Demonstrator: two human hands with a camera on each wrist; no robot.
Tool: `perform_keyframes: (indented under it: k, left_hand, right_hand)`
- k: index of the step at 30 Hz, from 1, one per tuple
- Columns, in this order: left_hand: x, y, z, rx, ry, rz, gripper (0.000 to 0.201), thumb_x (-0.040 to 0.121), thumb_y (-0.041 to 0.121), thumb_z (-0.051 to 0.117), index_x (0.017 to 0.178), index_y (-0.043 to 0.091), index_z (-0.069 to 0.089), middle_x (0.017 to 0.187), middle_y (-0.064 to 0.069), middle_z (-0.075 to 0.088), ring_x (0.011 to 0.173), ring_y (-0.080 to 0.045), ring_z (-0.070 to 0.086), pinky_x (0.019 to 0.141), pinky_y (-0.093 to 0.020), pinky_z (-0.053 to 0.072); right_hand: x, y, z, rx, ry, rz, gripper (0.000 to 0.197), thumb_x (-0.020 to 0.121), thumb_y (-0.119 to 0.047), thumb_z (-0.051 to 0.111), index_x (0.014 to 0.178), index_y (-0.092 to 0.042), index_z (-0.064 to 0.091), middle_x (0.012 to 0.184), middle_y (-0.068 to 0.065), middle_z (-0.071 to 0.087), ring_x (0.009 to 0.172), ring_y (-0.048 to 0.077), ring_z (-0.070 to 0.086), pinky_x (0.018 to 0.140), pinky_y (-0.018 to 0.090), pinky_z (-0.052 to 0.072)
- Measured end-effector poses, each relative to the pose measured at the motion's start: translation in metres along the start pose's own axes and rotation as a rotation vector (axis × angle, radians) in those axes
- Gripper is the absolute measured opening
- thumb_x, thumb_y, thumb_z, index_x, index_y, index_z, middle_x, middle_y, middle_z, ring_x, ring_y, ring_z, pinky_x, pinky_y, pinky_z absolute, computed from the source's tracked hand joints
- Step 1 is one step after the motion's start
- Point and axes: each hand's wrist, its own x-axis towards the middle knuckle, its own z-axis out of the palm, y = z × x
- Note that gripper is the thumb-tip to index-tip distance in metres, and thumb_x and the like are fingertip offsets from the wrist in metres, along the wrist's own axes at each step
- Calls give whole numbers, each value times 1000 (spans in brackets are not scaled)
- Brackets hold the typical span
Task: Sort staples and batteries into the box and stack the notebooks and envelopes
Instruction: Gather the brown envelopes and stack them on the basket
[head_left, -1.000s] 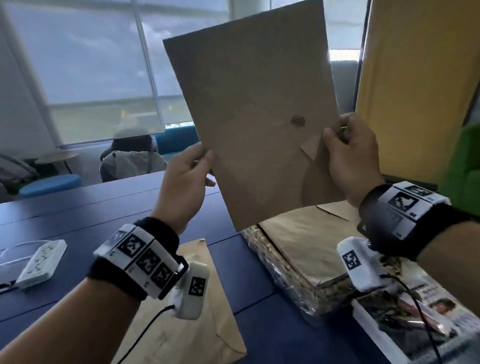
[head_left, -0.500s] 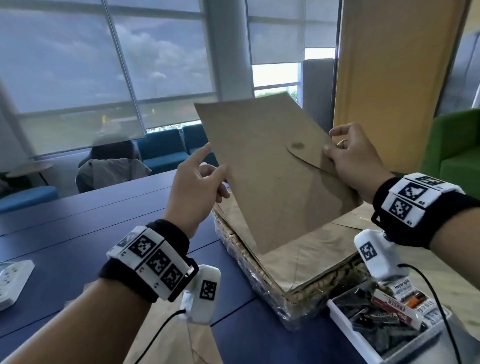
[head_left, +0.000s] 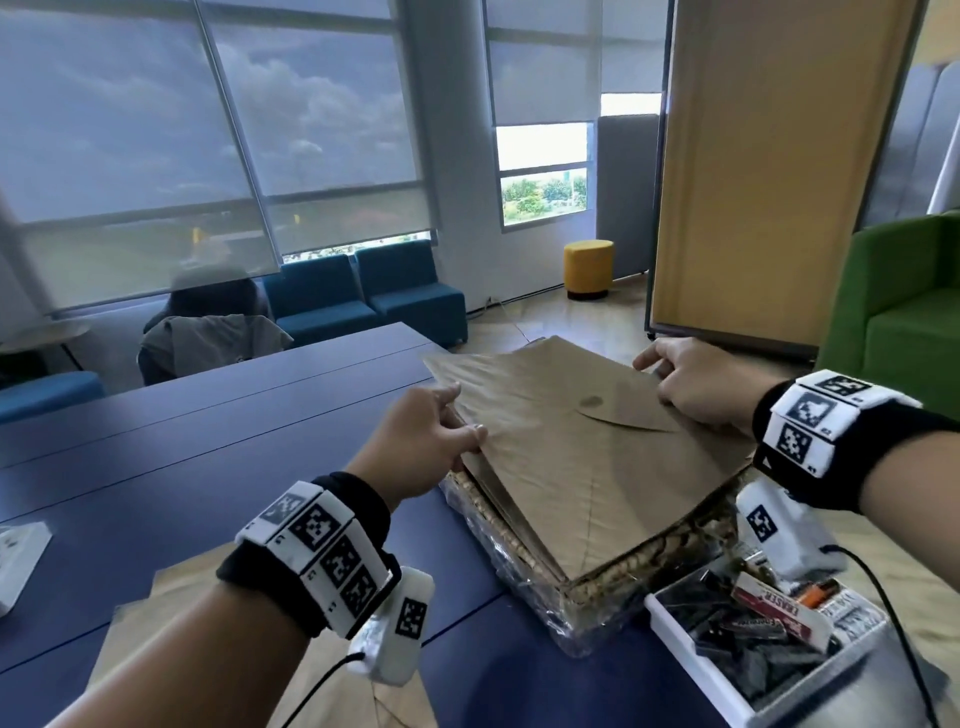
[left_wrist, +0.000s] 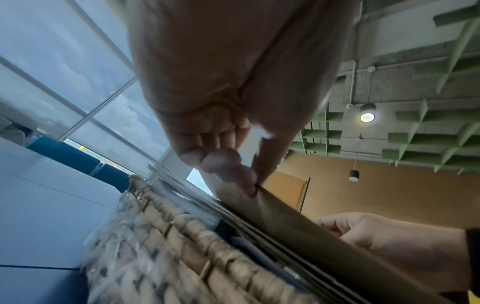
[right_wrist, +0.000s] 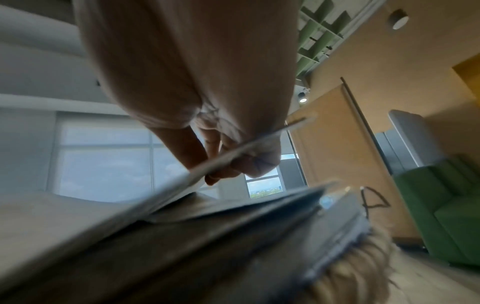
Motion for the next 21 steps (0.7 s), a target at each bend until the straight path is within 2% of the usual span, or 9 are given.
perform_keyframes:
  k: [4, 7, 8, 10, 12, 13, 15, 17, 21]
  left_hand:
    - [5, -10, 3, 124, -114, -75, 66, 92, 10, 74, 149, -2, 43, 65, -3, 60, 48, -6, 57, 47, -17, 40]
    - [5, -15, 4, 271, -145, -59, 45, 91, 18, 76, 132, 8, 60, 70, -1, 64, 68, -23, 66, 67, -24, 45]
    - [4, -15, 4, 314, -143, -64, 48, 91, 22, 76, 134, 6, 61, 75, -1, 67, 76, -26, 67, 73, -26, 46]
    - [3, -15, 3, 378, -125, -64, 62, 92, 30, 73, 145, 5, 53, 99, -11, 73, 96, -30, 68, 82, -30, 47]
    - [1, -12, 3, 409, -111, -68, 62, 93, 35, 70, 145, 6, 52, 111, -16, 72, 104, -33, 68, 83, -30, 48]
    - [1, -11, 4, 407, -118, -62, 52, 94, 35, 70, 138, 10, 57, 105, -13, 73, 100, -31, 69, 82, -31, 51]
    - [-1, -10, 6, 405, -129, -76, 18, 94, 33, 70, 107, 22, 62, 83, -4, 68, 89, -28, 69, 82, -38, 56]
    - [-3, -10, 9, 398, -146, -82, 20, 94, 31, 69, 87, 31, 51, 77, -2, 64, 86, -28, 69, 84, -44, 57]
    - [-5, -10, 8, 408, -148, -65, 20, 95, 32, 68, 100, 24, 51, 80, -4, 66, 82, -28, 69, 82, -44, 57]
  right_hand:
    - [-6, 9, 9, -146, -6, 16, 41, 92, -7, 52, 129, -20, 62, 119, 3, 62, 103, 22, 56, 82, 26, 41]
    - [-6, 12, 17, -296, -61, 32, 38, 96, -20, 52, 133, -21, 60, 138, 7, 51, 128, 30, 47, 107, 39, 41]
    - [-6, 11, 19, -316, -88, 33, 35, 98, -23, 52, 132, -19, 60, 140, 8, 49, 130, 31, 47, 108, 40, 41]
    - [-7, 8, 20, -313, -114, 22, 30, 100, -24, 53, 127, -15, 63, 137, 7, 53, 123, 28, 51, 99, 34, 43]
    - [-7, 6, 20, -289, -106, 22, 26, 99, -20, 54, 122, -12, 64, 132, 7, 56, 115, 26, 54, 89, 31, 42]
    - [-7, 4, 20, -282, -102, 28, 26, 99, -17, 53, 121, -11, 65, 131, 7, 56, 112, 26, 54, 86, 30, 41]
    - [-9, 2, 19, -275, -111, 54, 32, 98, -13, 51, 126, -13, 64, 134, 5, 56, 110, 24, 53, 85, 28, 39]
    - [-10, 2, 19, -266, -119, 64, 38, 97, -11, 49, 133, -16, 61, 139, 5, 54, 116, 24, 53, 87, 26, 38]
    - [-11, 2, 23, -273, -138, 65, 36, 97, -8, 47, 129, -14, 62, 141, 6, 52, 120, 26, 52, 90, 28, 39]
